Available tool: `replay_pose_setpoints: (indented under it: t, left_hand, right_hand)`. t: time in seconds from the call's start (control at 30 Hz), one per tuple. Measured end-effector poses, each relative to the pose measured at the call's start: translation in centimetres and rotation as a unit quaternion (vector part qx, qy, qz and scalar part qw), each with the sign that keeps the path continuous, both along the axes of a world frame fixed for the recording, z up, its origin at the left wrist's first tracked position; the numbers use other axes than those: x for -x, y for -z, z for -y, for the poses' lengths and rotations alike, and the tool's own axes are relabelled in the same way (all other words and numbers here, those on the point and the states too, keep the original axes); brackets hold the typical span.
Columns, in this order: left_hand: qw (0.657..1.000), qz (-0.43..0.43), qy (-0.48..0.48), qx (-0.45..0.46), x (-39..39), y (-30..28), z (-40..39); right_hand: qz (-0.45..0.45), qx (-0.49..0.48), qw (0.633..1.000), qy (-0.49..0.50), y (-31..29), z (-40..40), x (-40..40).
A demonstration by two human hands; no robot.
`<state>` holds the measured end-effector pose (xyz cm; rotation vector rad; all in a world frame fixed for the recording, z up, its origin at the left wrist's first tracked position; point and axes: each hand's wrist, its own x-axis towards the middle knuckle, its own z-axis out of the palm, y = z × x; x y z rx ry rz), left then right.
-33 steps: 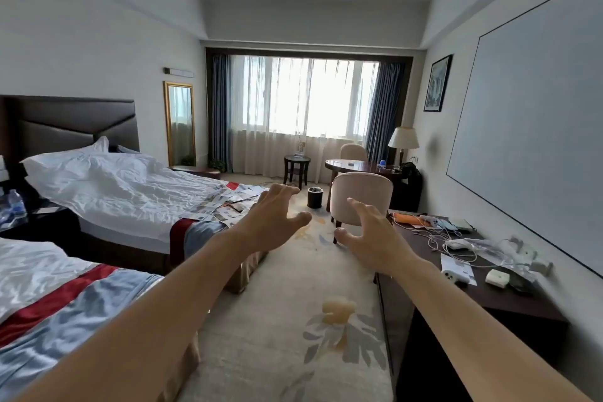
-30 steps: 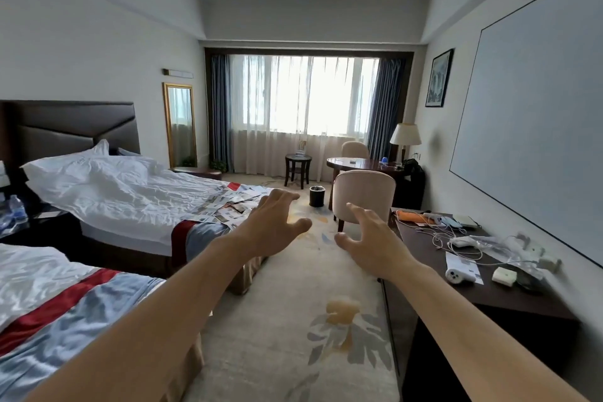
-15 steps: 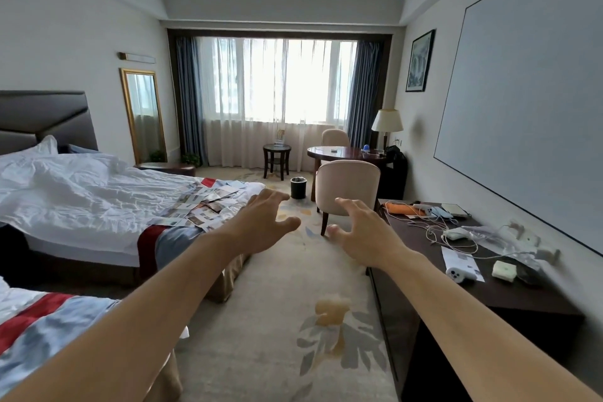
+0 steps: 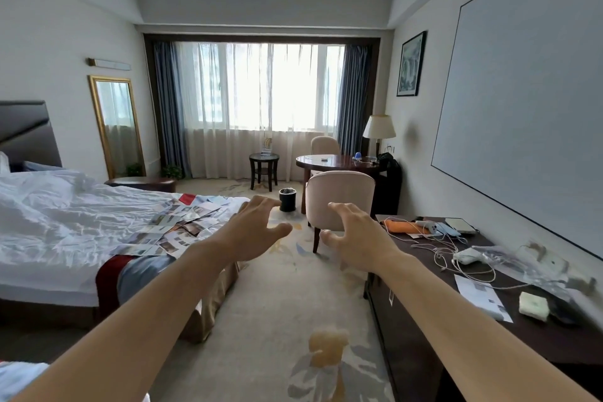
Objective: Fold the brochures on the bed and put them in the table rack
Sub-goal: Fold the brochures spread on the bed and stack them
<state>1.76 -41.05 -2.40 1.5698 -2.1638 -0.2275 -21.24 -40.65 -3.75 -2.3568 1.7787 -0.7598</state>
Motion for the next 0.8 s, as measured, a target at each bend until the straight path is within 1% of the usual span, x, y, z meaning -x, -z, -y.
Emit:
replay_pose_setpoints:
  t: [0.23, 0.37, 0.6, 0.8]
  left_hand:
    - [1.000, -0.009, 0.005, -0.008, 1.3, 0.5, 11.2]
    - [1.000, -0.012, 0.008, -0.007, 0.9, 0.9, 17.1]
    - [1.000, -0.011, 0.011, 0.002, -2.2, 1.1, 29.1]
    - [0.999, -0.014, 0.027, 0.012, -5.6, 0.2, 38.7]
  right_hand:
    - [0.031, -0.009, 0.999, 0.005, 0.2, 10.9, 1.0]
    - [0.031, -0.016, 0.999, 0.008, 0.6, 17.3, 0.4]
    - [0.024, -0.009, 1.000, 0.011, 1.4, 29.4, -3.0]
    - [0.021, -0.012, 1.000, 0.009, 0.7, 38.6, -6.2]
